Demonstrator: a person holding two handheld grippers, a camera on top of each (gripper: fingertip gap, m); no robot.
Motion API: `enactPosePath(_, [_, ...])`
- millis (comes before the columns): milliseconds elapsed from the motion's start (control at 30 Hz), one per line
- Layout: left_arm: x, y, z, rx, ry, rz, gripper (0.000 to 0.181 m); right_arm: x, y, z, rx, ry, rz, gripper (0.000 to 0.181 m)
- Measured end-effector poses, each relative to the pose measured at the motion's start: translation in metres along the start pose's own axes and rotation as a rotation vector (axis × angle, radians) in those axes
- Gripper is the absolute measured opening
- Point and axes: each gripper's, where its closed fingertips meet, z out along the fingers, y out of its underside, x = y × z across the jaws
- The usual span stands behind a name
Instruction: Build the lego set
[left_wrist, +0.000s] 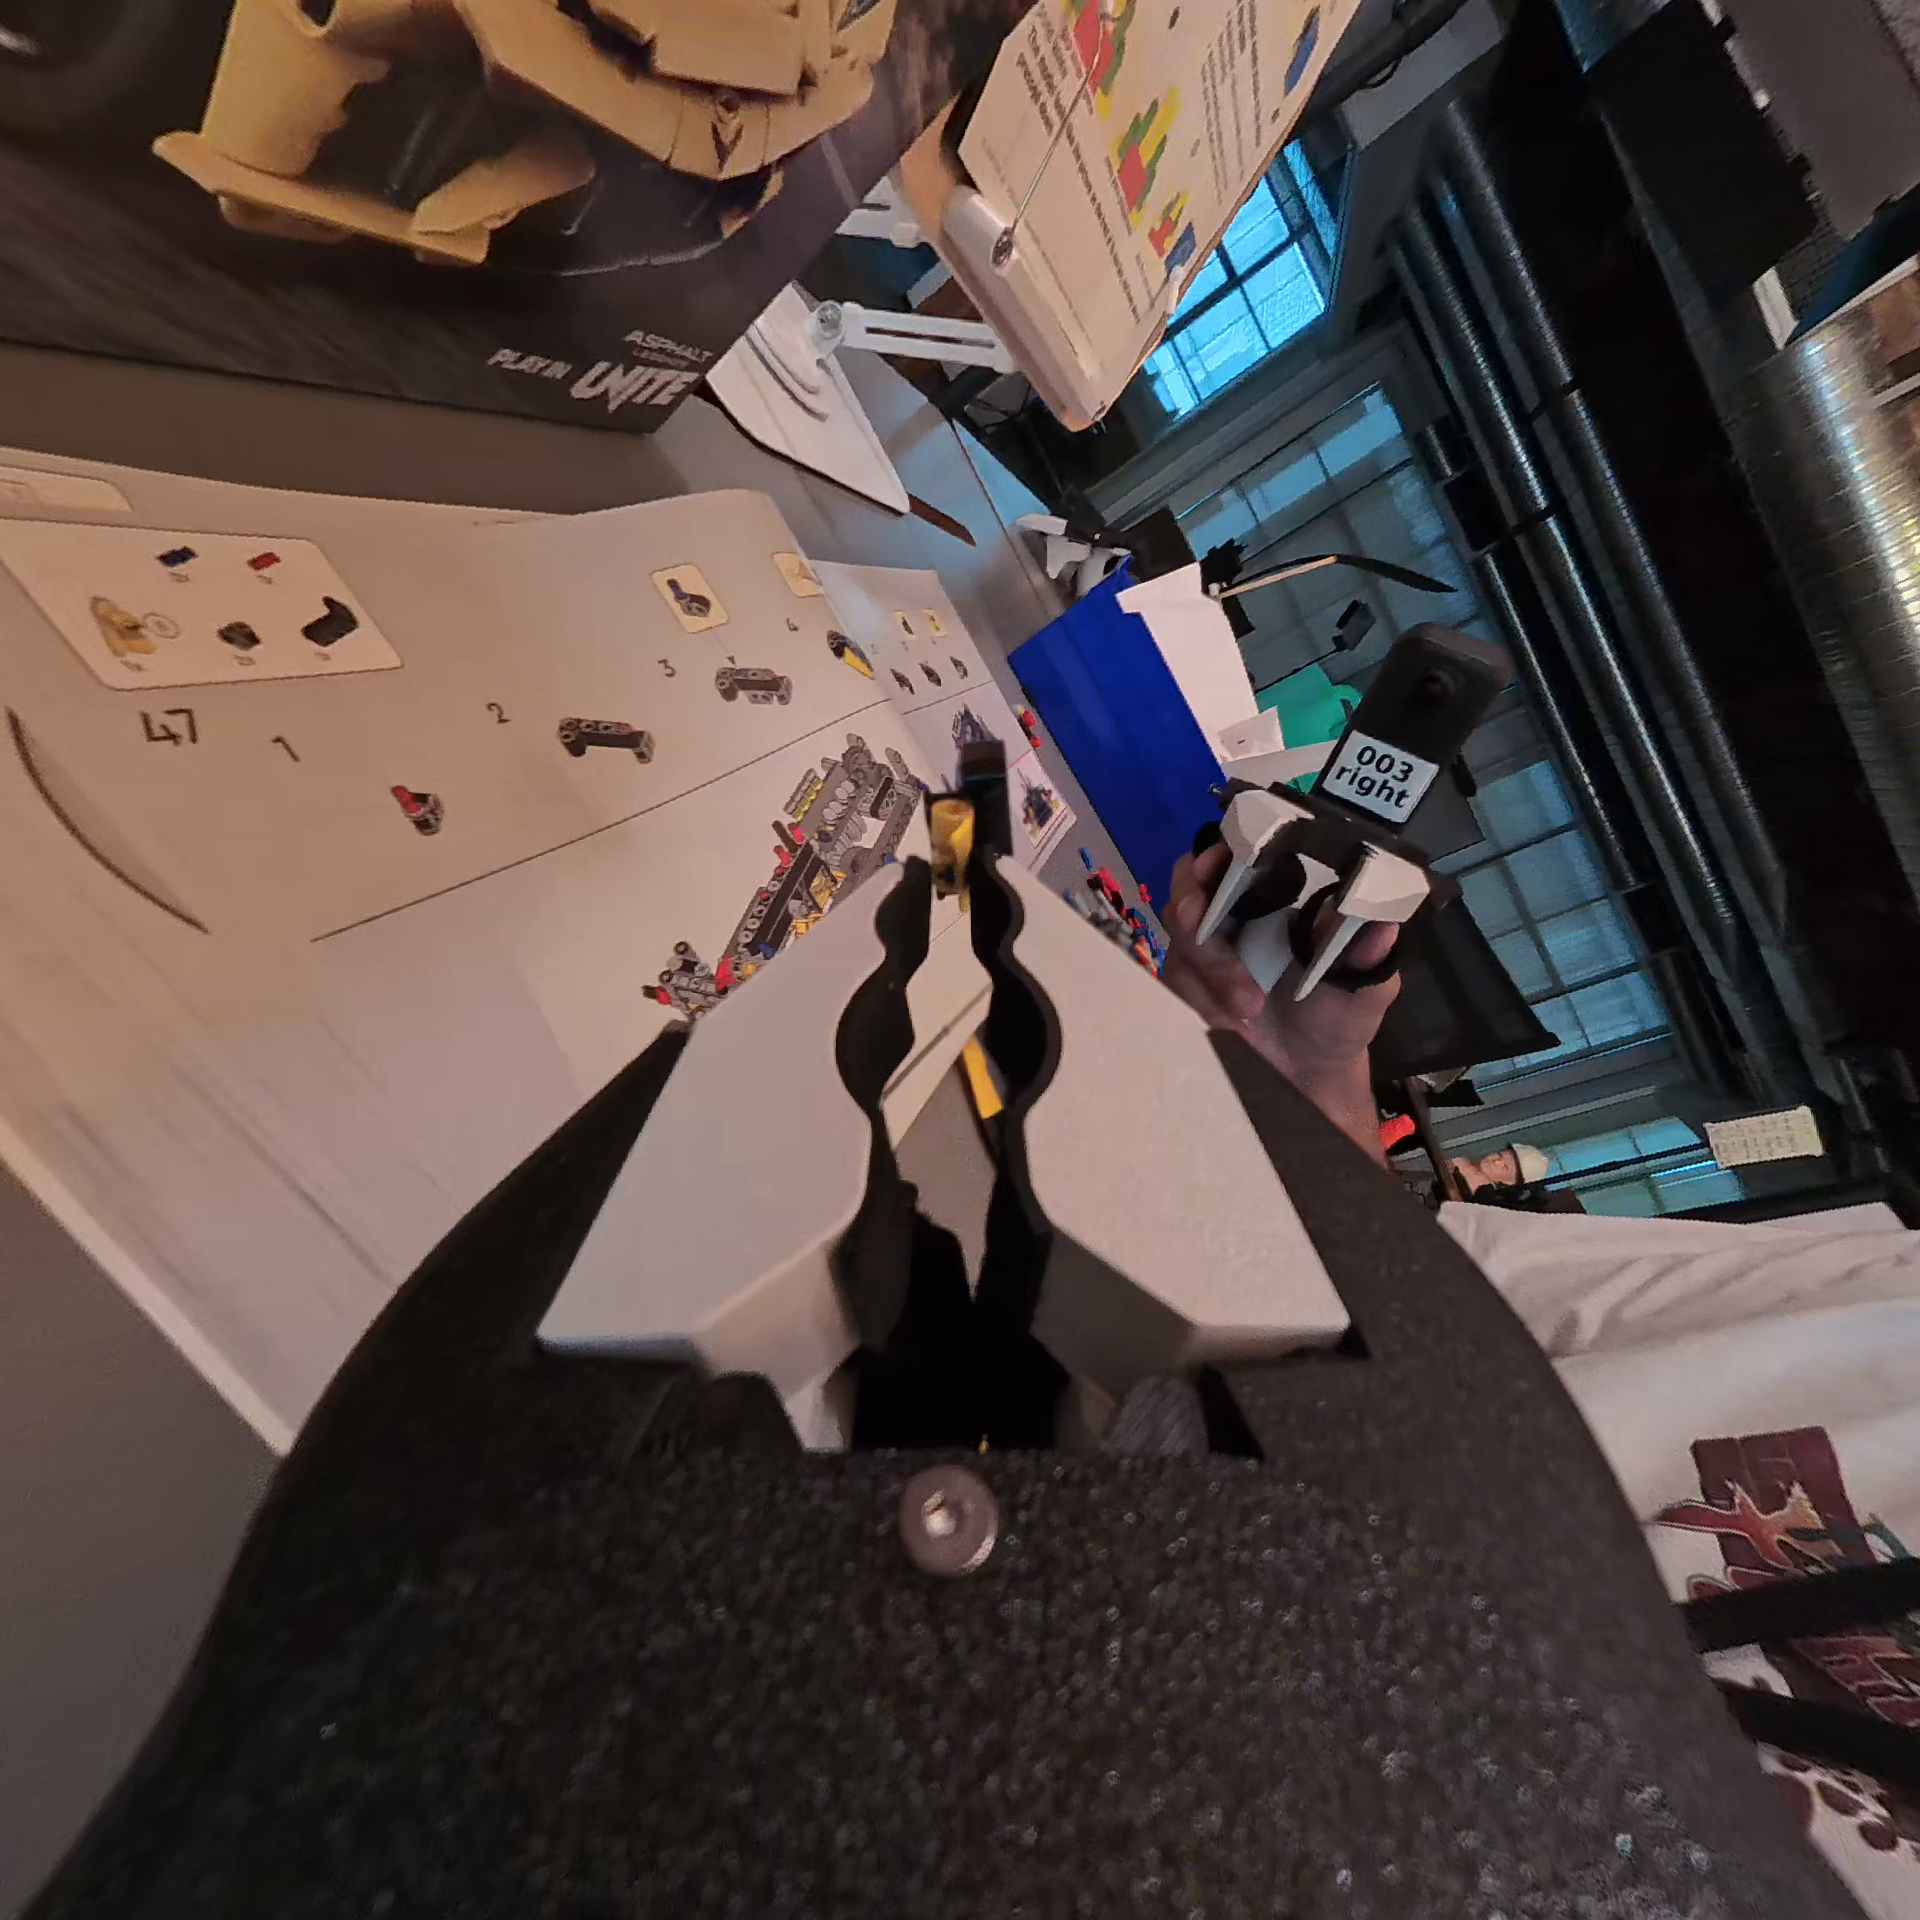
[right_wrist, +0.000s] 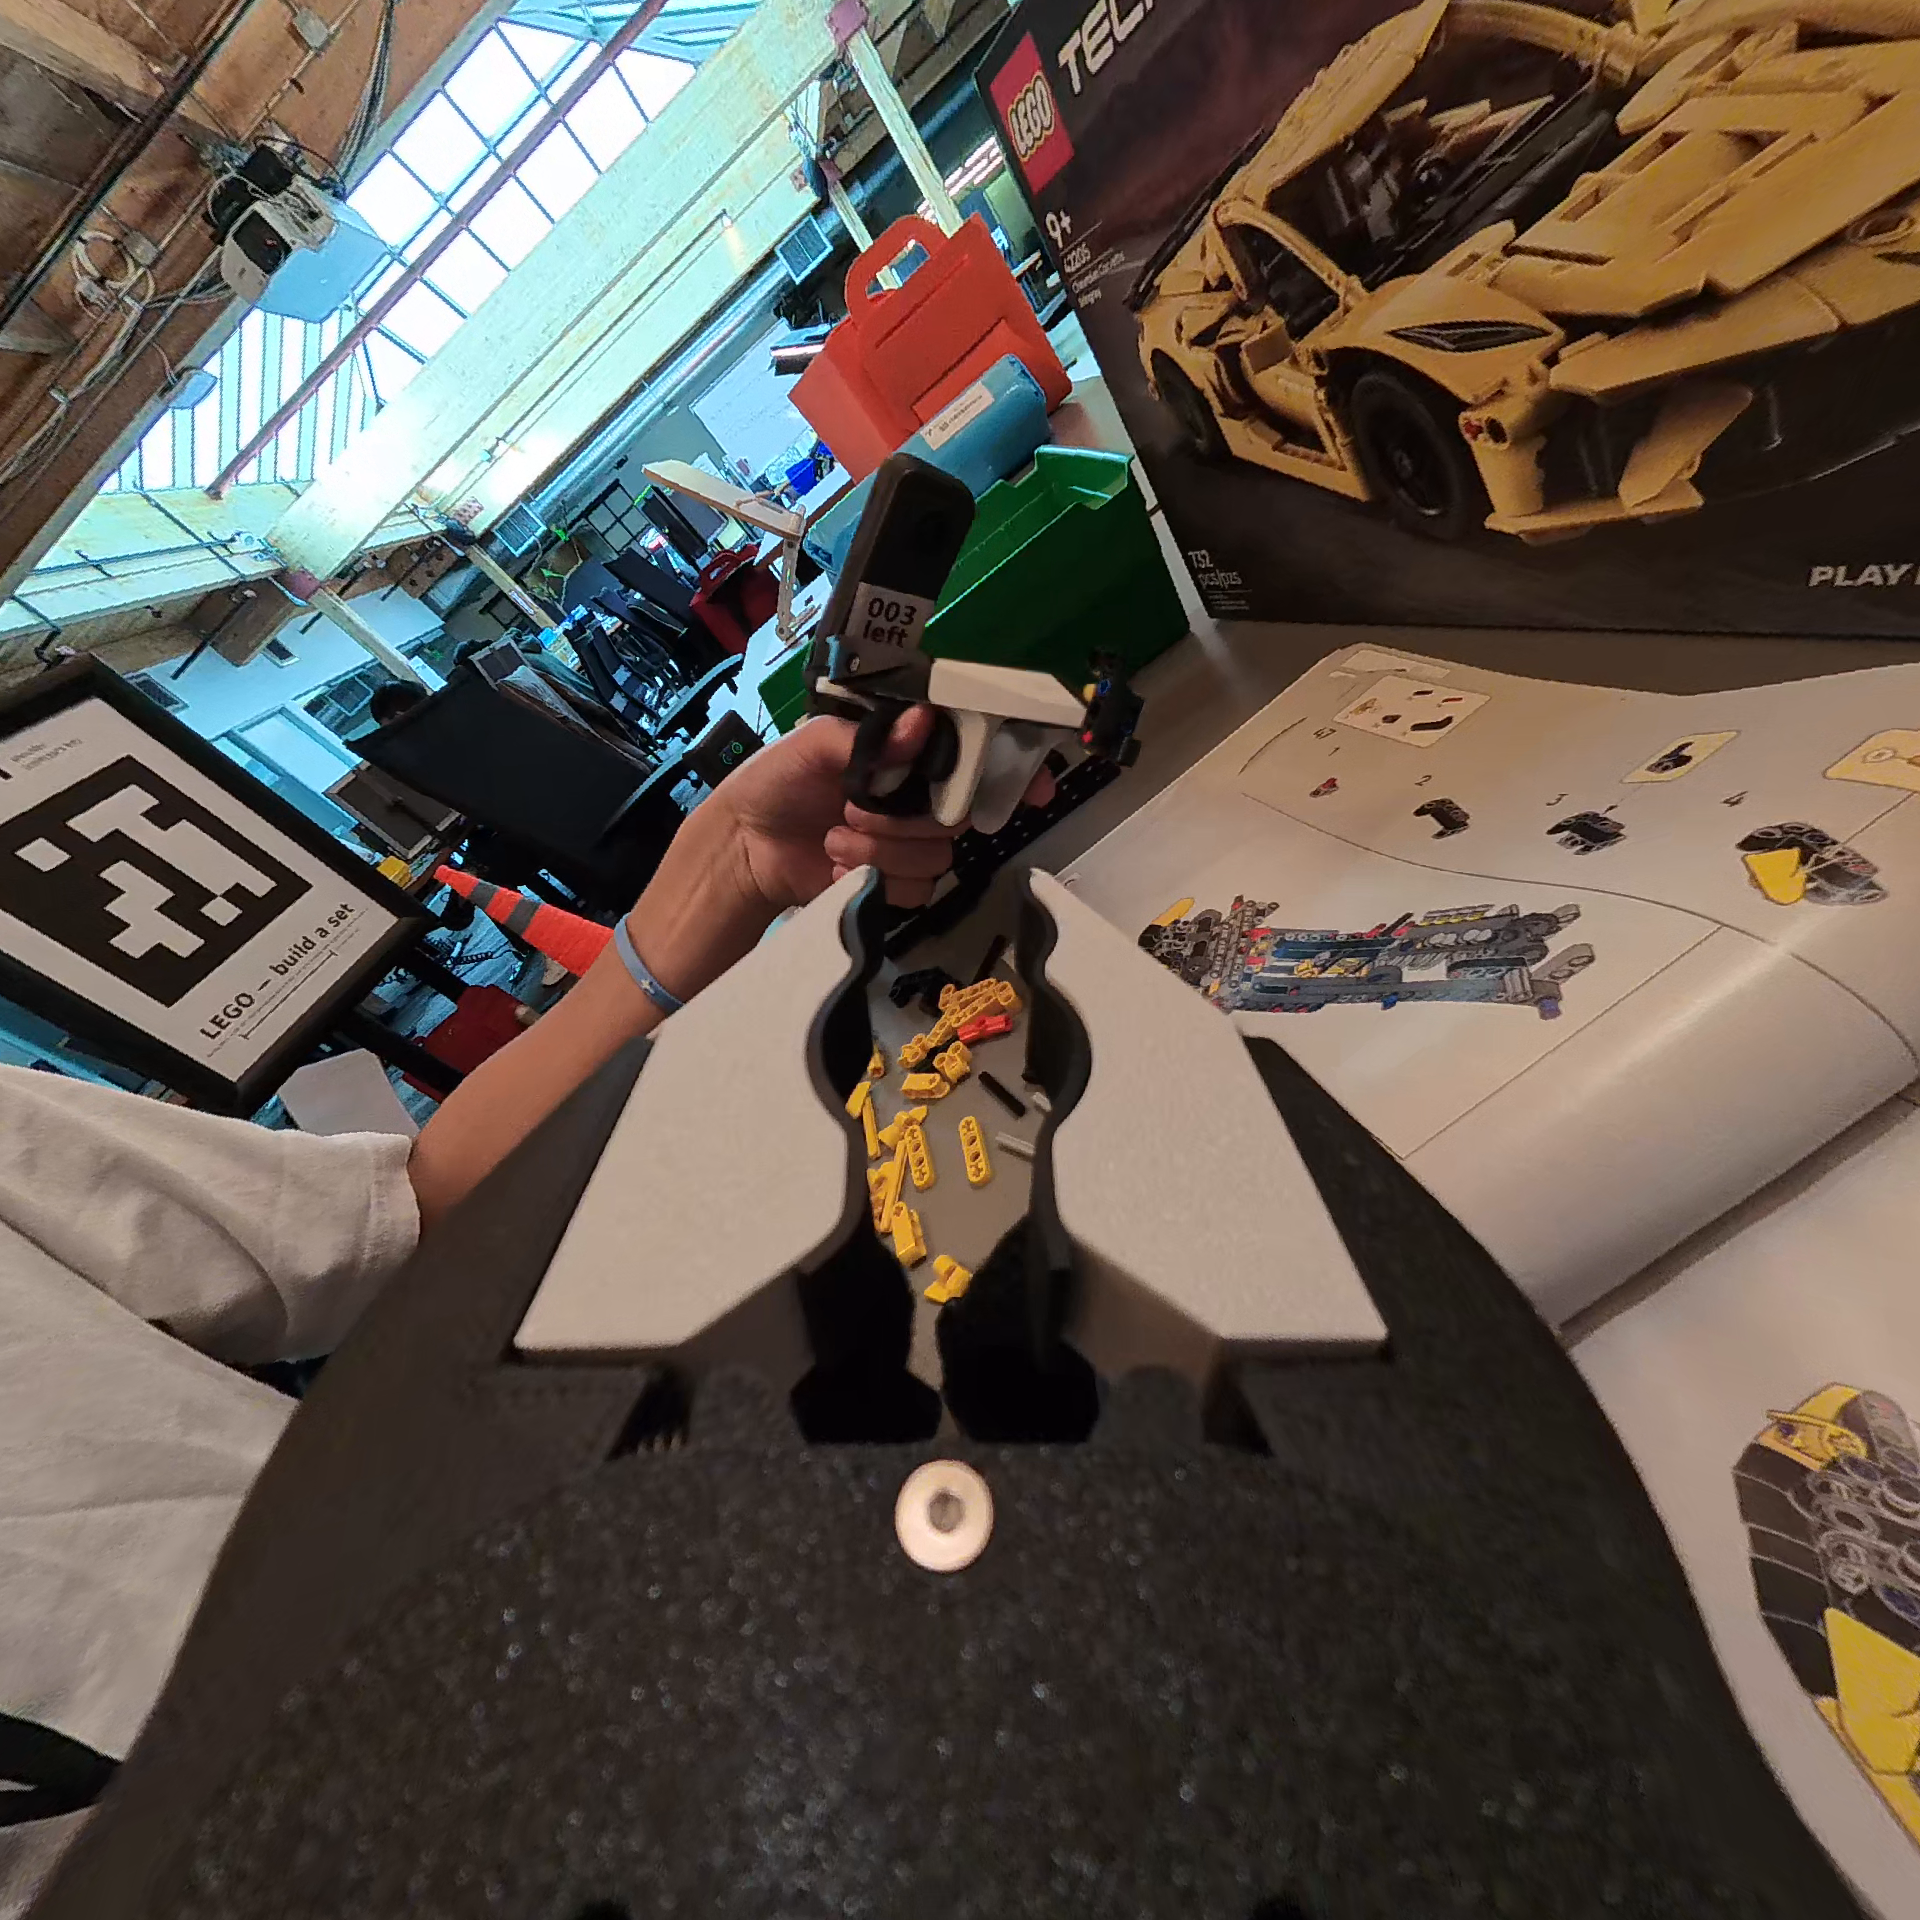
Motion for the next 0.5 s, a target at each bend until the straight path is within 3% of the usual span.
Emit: enactPosePath(500, [0.0064,0.0007,0.0011,-0.009,0.016,0.014,0.005,0.0002,0.0036,0.0024,-0.014,-0.004,0.009,0.023])
